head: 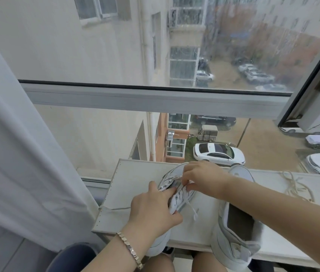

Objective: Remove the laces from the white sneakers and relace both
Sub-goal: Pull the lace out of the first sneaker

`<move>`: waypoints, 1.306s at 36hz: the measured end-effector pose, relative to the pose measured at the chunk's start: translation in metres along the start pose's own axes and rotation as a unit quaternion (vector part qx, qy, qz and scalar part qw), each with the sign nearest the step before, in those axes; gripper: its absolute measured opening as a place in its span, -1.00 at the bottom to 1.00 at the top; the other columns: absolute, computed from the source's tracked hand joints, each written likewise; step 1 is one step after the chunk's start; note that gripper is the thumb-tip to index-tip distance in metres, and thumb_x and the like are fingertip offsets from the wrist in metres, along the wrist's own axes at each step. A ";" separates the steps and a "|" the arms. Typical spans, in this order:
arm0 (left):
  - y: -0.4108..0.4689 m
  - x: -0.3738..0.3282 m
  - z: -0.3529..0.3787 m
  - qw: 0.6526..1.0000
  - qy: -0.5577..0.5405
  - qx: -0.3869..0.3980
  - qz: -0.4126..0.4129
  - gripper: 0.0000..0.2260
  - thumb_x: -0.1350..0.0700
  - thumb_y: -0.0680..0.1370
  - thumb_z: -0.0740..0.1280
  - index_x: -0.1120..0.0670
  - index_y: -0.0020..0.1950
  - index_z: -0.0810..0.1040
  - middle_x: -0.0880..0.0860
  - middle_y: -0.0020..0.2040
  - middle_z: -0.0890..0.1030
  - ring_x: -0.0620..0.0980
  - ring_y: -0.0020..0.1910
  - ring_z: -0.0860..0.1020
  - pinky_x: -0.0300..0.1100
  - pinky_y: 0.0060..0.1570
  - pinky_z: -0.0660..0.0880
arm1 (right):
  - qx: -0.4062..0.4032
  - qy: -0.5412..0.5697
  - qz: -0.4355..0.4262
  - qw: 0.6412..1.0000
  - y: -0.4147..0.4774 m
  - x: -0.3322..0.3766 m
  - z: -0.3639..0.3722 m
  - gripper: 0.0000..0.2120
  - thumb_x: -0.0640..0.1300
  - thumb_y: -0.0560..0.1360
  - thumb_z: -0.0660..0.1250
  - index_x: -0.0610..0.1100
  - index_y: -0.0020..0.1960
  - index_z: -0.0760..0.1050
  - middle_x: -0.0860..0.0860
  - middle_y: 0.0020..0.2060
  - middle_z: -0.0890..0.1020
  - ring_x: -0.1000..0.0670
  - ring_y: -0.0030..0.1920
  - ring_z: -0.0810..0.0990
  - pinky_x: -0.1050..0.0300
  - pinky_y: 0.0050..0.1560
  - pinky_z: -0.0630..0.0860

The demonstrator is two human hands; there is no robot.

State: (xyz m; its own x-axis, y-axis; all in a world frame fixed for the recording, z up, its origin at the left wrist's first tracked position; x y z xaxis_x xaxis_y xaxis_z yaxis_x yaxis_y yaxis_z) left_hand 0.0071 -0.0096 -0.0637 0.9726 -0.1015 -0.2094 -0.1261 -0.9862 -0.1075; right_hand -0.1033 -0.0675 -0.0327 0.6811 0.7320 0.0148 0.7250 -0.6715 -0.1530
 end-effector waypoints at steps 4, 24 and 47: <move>-0.002 -0.001 -0.001 1.000 0.004 -0.019 0.003 -0.60 -0.31 0.46 0.10 -0.30 0.29 0.31 -0.03 -0.12 0.22 0.06 -0.14 0.54 -0.22 -0.27 0.29 | 0.004 -0.057 -0.015 0.998 0.002 0.000 -0.001 -0.78 -0.01 0.56 0.22 -0.01 0.13 0.56 0.10 0.09 0.54 0.05 0.16 0.39 0.24 0.05 0.17; -0.001 -0.002 0.003 0.999 0.043 -0.008 0.016 -0.61 -0.23 0.54 0.03 -0.28 0.37 0.26 0.01 -0.05 0.23 0.11 -0.13 0.54 -0.21 -0.26 0.28 | 0.027 0.051 0.052 0.997 0.002 -0.012 -0.014 -0.70 0.02 0.44 0.39 0.03 0.16 0.52 0.11 0.08 0.52 0.08 0.14 0.43 0.27 0.10 0.23; -0.004 -0.002 0.005 0.999 0.029 -0.026 0.006 -0.60 -0.21 0.53 0.05 -0.27 0.38 0.25 0.00 -0.06 0.20 0.09 -0.13 0.54 -0.22 -0.24 0.27 | 0.007 0.078 0.301 0.950 0.003 -0.079 -0.025 -0.86 -0.26 0.45 0.27 -0.24 -0.26 0.53 -0.06 -0.37 0.55 -0.02 -0.36 0.51 0.26 -0.41 0.40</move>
State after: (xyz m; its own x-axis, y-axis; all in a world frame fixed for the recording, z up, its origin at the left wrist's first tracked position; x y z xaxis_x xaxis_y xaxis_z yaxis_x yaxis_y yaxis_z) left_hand 0.0051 -0.0049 -0.0676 0.9811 -0.1191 -0.1525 -0.1286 -0.9903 -0.0536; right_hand -0.1524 -0.1303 -0.0093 0.9799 0.1883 0.0657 0.1976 -0.9612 -0.1926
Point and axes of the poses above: each hand's wrist, its own y-axis towards the middle knuckle, its own z-axis out of the palm, x = y × z, the point moved 6 cm from there along y, towards the middle knuckle
